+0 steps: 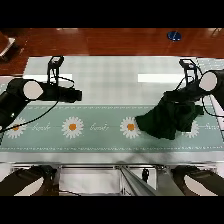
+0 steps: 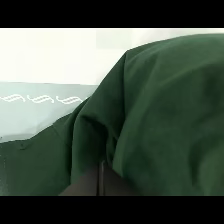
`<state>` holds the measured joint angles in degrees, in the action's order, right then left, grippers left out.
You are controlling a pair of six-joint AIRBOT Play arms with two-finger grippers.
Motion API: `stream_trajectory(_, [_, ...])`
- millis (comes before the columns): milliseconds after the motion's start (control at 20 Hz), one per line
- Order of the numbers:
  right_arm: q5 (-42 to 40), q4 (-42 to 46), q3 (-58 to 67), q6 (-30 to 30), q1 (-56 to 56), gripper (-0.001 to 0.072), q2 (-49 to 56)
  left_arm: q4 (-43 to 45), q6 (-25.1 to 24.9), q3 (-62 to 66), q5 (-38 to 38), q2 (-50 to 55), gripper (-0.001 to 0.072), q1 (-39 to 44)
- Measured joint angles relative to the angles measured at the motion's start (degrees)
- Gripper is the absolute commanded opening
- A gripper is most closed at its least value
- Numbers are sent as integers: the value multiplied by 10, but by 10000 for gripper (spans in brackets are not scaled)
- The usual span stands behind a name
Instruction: Fold the shirts.
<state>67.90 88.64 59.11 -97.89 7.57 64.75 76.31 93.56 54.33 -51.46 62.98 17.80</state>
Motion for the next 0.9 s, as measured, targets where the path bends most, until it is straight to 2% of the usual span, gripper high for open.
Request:
stream_trajectory(650, [0,0,0,0,0,21,0,0,0,0,0,0,27,0])
stream_trajectory(850, [-23,1,0,0,0,26,0,0,0,0,0,0,27,0])
stream_trajectory(900, [-31,5,0,0,0,141,0,0,0,0,0,0,27,0])
